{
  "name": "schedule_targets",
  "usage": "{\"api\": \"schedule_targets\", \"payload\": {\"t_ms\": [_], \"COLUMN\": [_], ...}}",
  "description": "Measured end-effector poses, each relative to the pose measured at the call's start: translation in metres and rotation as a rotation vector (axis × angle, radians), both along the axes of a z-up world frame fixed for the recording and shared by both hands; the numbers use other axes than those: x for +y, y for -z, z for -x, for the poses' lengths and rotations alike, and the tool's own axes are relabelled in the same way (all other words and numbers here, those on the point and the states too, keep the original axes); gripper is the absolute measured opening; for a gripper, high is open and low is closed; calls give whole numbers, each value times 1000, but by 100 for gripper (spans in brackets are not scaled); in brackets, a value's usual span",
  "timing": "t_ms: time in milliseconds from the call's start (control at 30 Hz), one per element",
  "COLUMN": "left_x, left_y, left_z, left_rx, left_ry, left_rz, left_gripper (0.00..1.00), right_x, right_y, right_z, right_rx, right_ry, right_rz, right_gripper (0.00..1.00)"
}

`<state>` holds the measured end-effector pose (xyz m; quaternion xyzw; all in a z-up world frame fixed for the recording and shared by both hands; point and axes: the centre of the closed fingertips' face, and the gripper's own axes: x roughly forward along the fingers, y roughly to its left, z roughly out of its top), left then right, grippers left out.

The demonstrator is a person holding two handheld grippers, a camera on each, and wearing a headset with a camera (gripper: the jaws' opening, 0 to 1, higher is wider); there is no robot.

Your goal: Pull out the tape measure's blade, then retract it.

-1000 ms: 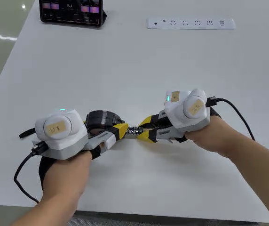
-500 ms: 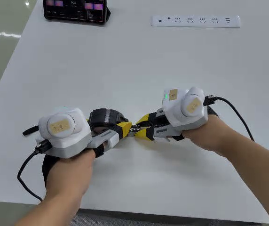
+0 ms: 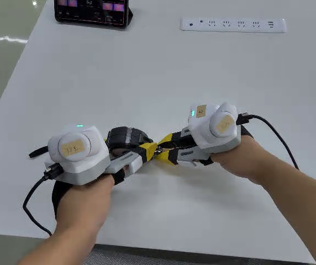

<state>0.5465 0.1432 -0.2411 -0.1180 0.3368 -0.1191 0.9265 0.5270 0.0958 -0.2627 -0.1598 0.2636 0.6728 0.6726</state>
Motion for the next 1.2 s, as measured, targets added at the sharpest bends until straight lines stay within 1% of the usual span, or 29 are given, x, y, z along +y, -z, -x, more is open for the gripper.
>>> {"api": "schedule_targets", "payload": {"t_ms": [133, 167, 200, 533, 633, 667, 733, 767, 867, 900, 1100, 1200], "left_x": [0, 0, 0, 0, 0, 0, 0, 0, 0, 0, 0, 0], "left_y": [0, 0, 0, 0, -1, -1, -1, -1, -1, -1, -2, -4], "left_z": [0, 0, 0, 0, 0, 0, 0, 0, 0, 1, 1, 2], "left_rx": [-1, 0, 0, -2, -10, -13, -14, -15, -18, -18, -19, -22], "left_ry": [0, 2, -1, 1, -1, 2, 6, 9, 28, 31, 39, 53], "left_rz": [1, -2, 2, -4, -4, -12, -11, -12, -26, -30, -35, -46], "left_gripper": [60, 60, 60, 61, 62, 62, 62, 62, 62, 61, 61, 60], "right_x": [4, 4, 4, 3, 3, 3, 2, 3, 2, 2, 3, 1], "right_y": [0, 0, 0, 1, 1, 1, 2, 1, -1, -1, -2, -4], "right_z": [0, 0, 0, 1, 1, 2, 3, 3, 2, 2, 3, 3], "right_rx": [-5, -10, -4, -5, -2, -2, -4, 4, -6, 0, -1, 3], "right_ry": [-2, -9, -3, 1, 1, 2, 4, 7, 14, 17, 20, 27], "right_rz": [0, 3, 1, 8, 10, 11, 12, 10, 13, 12, 13, 13], "right_gripper": [11, 11, 11, 12, 13, 14, 18, 20, 24, 25, 28, 29]}}
